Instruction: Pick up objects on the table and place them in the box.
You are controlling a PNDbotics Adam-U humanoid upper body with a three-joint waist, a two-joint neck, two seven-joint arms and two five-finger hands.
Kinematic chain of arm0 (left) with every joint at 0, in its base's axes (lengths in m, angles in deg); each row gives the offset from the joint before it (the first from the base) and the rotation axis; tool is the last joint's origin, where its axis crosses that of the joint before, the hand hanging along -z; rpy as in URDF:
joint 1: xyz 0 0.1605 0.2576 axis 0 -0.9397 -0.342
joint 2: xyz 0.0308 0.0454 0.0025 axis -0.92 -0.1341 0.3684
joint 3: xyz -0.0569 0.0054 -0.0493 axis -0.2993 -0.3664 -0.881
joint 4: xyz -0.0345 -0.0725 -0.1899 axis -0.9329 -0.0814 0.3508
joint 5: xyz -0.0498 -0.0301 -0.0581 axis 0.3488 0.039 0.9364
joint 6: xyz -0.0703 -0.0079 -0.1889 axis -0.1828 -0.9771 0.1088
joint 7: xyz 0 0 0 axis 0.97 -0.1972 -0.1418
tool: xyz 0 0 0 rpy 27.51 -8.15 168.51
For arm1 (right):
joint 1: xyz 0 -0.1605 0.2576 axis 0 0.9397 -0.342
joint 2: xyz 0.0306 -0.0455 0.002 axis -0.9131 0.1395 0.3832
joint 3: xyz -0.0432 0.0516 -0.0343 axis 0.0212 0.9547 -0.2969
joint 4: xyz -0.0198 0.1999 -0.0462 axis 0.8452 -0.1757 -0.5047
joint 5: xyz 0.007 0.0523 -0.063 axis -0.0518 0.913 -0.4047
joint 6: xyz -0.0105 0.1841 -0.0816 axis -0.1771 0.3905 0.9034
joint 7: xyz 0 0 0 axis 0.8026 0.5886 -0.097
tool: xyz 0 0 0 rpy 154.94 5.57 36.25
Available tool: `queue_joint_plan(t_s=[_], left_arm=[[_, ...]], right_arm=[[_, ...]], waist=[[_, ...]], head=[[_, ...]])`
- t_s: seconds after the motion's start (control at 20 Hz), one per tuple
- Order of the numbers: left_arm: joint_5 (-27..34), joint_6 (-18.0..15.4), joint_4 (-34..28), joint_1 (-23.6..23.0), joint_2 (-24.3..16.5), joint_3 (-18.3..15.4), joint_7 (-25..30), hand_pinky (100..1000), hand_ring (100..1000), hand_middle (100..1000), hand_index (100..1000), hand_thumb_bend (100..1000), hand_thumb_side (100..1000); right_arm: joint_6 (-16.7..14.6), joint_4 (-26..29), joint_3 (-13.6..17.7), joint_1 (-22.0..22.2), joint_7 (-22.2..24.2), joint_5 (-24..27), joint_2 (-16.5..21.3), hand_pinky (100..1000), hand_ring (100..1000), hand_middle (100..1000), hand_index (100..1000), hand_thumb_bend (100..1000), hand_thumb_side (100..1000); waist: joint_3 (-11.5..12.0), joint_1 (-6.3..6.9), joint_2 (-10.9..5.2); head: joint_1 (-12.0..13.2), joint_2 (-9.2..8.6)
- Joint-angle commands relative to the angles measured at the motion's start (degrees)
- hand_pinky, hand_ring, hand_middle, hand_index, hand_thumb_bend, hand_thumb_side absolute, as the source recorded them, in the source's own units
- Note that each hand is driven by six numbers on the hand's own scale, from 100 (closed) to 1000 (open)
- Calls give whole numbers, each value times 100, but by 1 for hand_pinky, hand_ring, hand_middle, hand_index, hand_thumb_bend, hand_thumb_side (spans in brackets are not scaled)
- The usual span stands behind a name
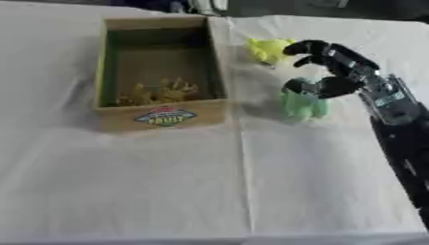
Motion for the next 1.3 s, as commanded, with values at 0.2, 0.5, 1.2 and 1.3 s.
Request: queue_joint_plan(t_s=[0.2,0.5,1.2,1.3], left_arm=[[-63,11,-22,47,-31,-50,21,704,709,633,810,100,396],[-99,23,5,19,0,-61,20,704,709,632,810,100,404],[-149,42,36,-1,43,-65,28,704,708,631,811,100,413],[-156,43,41,-2,48,-67,31,704,709,631,810,100,413]], right_arm=[[-1789,180,-32,28,1505,-470,148,791,918,827,881,473,437],[-1789,413,-110,215,1383,-748,247,787,909,826,880,495,474],[-1789,633,-134,526,939,-1788,390,760,879,816,862,484,424],[-1789,602,-132,540,801,-1937,391,739,851,802,852,445,344]], waist=[[-28,2,-93],[-74,-13,-102],[-111,-27,-104],[-112,-26,-102]], head=[[20,-15],[53,-1],[87,12],[86,12]])
